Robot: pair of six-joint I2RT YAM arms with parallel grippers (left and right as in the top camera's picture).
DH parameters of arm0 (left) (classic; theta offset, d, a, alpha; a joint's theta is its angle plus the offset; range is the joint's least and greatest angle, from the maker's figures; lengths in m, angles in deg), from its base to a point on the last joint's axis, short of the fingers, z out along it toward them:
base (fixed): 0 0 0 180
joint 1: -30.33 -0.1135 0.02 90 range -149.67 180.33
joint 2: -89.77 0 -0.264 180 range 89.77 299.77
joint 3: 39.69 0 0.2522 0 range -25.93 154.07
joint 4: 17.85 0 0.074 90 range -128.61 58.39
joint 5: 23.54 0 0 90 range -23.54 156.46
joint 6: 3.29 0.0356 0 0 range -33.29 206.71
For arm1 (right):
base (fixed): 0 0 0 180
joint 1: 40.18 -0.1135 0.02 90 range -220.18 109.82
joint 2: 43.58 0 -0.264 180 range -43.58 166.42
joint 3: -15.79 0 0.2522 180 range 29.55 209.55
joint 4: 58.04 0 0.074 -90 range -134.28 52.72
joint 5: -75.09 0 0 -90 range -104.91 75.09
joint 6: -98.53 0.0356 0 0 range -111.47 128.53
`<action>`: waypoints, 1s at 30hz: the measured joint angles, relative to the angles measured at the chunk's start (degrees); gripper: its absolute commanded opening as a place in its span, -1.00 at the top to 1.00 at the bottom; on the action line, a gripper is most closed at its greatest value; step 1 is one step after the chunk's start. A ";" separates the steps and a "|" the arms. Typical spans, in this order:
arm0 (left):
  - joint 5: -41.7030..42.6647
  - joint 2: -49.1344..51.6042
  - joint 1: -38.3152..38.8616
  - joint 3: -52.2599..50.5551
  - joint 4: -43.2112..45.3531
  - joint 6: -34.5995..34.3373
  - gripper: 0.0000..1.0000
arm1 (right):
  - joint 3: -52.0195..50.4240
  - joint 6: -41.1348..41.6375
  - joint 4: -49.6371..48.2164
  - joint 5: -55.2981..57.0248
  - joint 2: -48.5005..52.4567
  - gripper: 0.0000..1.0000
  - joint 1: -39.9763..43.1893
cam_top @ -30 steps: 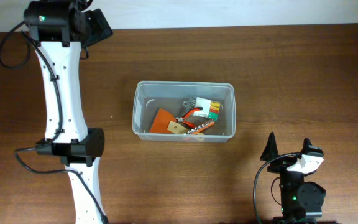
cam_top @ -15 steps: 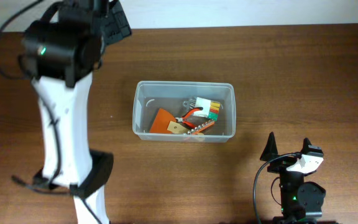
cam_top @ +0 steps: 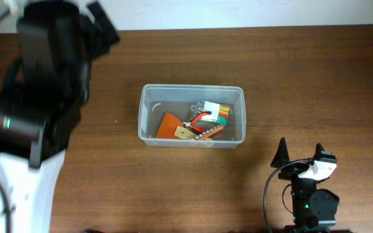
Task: Pack container
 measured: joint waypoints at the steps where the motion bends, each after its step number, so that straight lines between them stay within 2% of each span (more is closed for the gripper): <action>1: -0.13 -2.93 -0.09 -4.17 1.42 0.00 -0.99 | 0.00 0.02 0.00 -0.02 0.00 -0.97 0.00; 6: -0.42 -16.48 -1.14 -20.74 3.85 0.00 -0.99 | 0.00 0.00 0.02 -0.02 -0.02 -0.97 0.00; 20: 1.29 -50.16 -1.55 -50.88 4.85 0.04 -0.98 | 0.00 0.02 0.04 -0.04 -0.04 -0.97 0.00; 25: 1.22 -55.12 -2.89 -60.70 14.21 2.84 -0.99 | 0.00 0.00 0.04 -0.02 -0.04 -0.97 0.00; 30: 6.99 -57.79 -3.15 -68.17 28.63 13.11 -0.99 | 0.00 0.00 0.04 -0.02 -0.04 -0.97 0.00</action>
